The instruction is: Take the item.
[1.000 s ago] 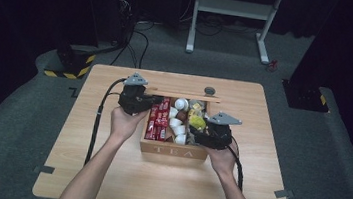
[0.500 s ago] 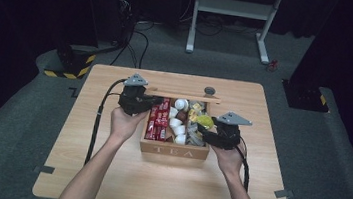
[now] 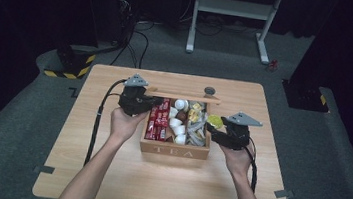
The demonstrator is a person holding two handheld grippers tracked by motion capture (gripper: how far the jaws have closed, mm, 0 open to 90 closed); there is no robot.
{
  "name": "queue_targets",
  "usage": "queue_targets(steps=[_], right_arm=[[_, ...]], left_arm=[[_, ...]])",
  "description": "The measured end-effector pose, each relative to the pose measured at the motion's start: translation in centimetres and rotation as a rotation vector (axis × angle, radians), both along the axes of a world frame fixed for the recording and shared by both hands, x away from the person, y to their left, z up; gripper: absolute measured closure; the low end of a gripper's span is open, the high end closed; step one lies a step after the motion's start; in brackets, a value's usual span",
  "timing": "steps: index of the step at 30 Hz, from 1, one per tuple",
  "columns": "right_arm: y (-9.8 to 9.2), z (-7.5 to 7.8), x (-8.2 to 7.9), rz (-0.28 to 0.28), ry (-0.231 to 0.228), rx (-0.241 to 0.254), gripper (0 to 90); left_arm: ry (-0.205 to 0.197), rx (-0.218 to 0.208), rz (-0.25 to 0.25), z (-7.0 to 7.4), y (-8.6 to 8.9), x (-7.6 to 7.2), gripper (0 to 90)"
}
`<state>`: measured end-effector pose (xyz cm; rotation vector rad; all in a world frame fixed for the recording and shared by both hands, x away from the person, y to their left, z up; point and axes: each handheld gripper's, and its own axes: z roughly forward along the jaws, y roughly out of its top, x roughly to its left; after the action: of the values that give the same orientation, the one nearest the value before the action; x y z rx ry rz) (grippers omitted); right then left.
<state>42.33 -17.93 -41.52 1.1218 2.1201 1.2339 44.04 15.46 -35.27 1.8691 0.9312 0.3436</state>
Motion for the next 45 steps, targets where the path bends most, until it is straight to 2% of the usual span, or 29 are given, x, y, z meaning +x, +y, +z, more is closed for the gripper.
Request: queue_targets(steps=[18,38,45], right_arm=[[-2.6,-0.1,0.1,-0.066,0.012,0.0,38.1],[-5.7,-1.9,0.2,-0.148,0.05,-0.001,38.1],[-6.3,-2.4,0.4,-0.163,0.059,-0.011,38.1]], left_arm=[[0.014,-0.003,-0.003,-0.1,-0.1,-0.1,90.0],[0.016,0.0,-0.008,-0.1,0.0,-0.1,90.0],[0.019,-0.01,-0.01,-0.2,0.0,-0.2,90.0]])
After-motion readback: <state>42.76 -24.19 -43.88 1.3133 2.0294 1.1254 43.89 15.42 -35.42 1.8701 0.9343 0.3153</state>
